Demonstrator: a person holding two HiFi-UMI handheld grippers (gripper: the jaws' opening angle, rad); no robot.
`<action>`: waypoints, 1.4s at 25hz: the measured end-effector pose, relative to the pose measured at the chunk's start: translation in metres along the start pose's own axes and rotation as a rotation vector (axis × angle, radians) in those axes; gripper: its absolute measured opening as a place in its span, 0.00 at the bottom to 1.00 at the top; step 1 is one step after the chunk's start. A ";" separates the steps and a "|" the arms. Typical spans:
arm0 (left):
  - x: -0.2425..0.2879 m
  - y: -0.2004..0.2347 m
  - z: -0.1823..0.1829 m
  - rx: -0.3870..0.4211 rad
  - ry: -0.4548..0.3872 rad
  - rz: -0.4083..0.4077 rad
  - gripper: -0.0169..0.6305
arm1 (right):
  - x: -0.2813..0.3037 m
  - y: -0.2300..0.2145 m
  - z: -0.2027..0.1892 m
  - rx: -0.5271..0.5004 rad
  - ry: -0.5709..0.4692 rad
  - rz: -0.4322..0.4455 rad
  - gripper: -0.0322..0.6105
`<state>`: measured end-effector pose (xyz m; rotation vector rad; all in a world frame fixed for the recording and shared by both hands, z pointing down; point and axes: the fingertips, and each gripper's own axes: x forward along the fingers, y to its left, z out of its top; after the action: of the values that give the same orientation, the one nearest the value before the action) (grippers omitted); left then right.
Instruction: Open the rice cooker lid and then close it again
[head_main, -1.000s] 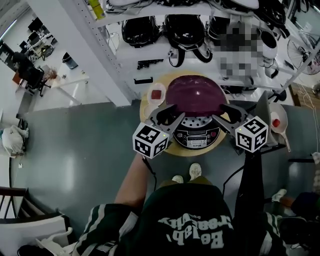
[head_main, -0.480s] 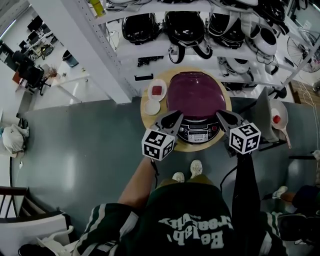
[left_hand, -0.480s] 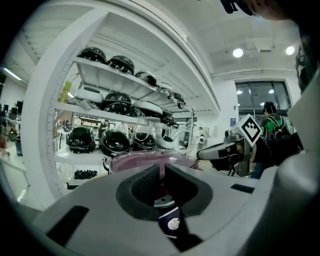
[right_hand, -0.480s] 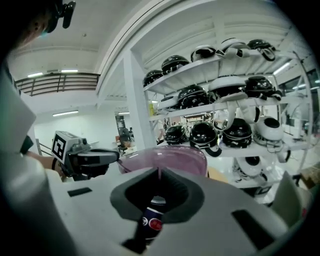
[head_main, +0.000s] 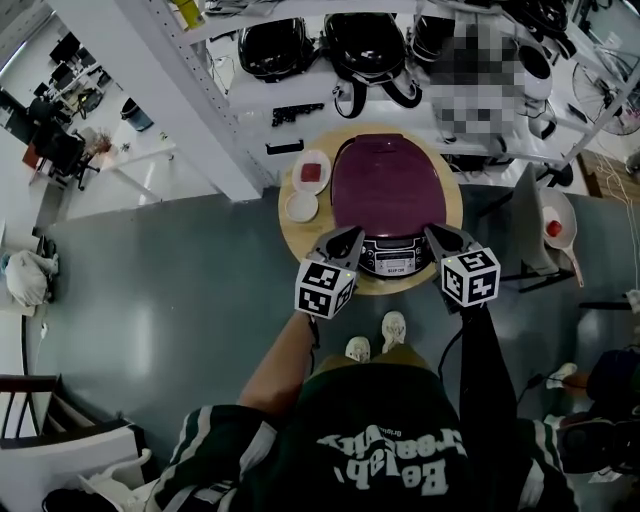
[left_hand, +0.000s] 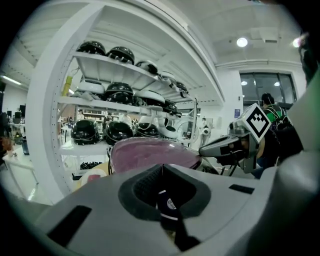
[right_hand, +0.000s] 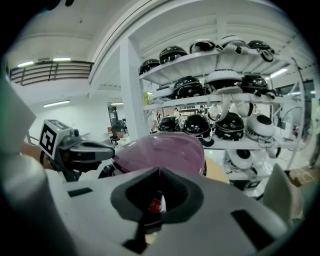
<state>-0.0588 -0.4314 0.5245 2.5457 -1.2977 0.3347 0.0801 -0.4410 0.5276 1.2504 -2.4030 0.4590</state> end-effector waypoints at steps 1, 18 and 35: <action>0.001 0.000 -0.004 0.000 0.012 0.003 0.04 | 0.002 0.000 -0.004 -0.007 0.015 -0.008 0.07; 0.006 0.003 -0.019 0.010 0.064 0.065 0.03 | 0.012 0.004 -0.015 -0.105 0.114 -0.133 0.06; -0.039 0.024 0.077 0.094 -0.168 0.199 0.03 | -0.039 0.006 0.065 -0.145 -0.193 -0.244 0.05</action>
<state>-0.0941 -0.4417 0.4430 2.5732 -1.6402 0.2286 0.0834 -0.4400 0.4512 1.5556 -2.3441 0.0937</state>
